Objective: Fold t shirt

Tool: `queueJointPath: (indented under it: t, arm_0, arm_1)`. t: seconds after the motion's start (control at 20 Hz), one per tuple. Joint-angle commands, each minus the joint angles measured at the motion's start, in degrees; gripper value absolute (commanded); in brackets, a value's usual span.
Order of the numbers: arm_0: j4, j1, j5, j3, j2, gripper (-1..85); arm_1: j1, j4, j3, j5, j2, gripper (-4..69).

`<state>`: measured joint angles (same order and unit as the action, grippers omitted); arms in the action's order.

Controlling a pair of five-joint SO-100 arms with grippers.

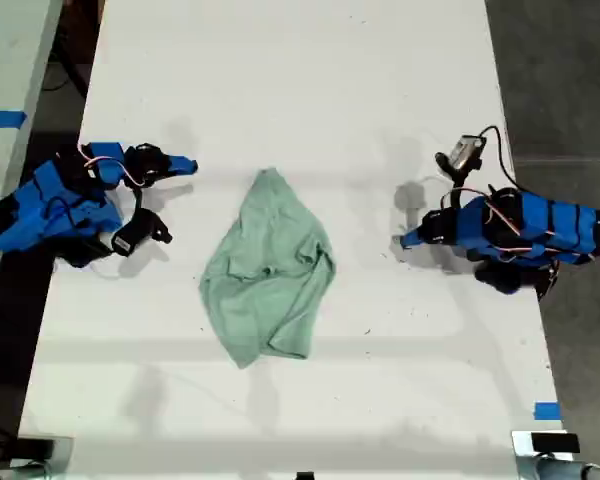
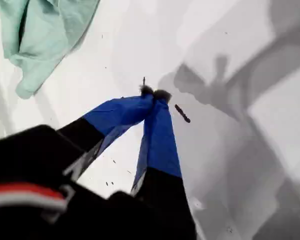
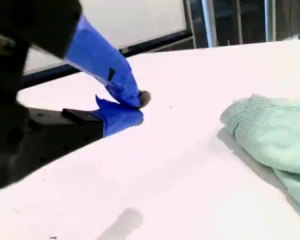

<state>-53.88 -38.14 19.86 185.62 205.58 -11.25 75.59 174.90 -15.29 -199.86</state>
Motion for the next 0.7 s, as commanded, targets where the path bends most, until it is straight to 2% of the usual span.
queueJointPath:
  t: [0.0, 0.1, 0.2, 0.3, 0.35, 0.45, 0.5, 0.55, 0.65]
  arm_0:
    - [0.35, 9.40, -7.47, 2.20, 0.53, -0.3]
    - [-0.88, 8.35, -7.29, 2.02, 0.53, -0.3]
    - [-5.27, 6.50, -7.21, 0.79, 0.53, 0.9]
    - [-5.63, 6.06, -7.12, 0.26, 0.53, 0.1]
    - [-5.19, 7.38, -9.23, -0.09, 0.53, -0.3]
    - [-2.46, 16.52, -18.02, -0.62, 0.44, -0.3]
    - [0.35, 23.03, -19.95, -3.52, -1.58, -0.3]
    - [0.26, 31.03, -25.40, -10.20, -8.00, -0.3]
    - [-2.90, 42.89, -35.95, -32.34, -39.37, -0.3]
  arm_1:
    - [0.18, 0.09, 3.43, -0.88, -0.70, -1.4]
    - [0.09, 0.09, 3.43, -0.88, -0.70, -1.4]
    - [0.00, 0.09, 3.43, -0.88, -0.70, -1.4]
    - [0.00, 0.09, 3.43, -0.97, -0.70, -1.4]
    - [-0.18, 0.09, 3.43, -0.97, -0.70, -1.4]
    - [-0.26, 0.09, 3.43, -1.05, -0.70, -1.4]
    - [-0.26, 0.09, 3.43, -1.05, -0.70, -1.4]
    - [-0.88, 0.09, 3.43, -1.32, -0.70, -1.4]
    - [-1.85, 0.09, 3.43, -1.76, -0.70, -1.4]
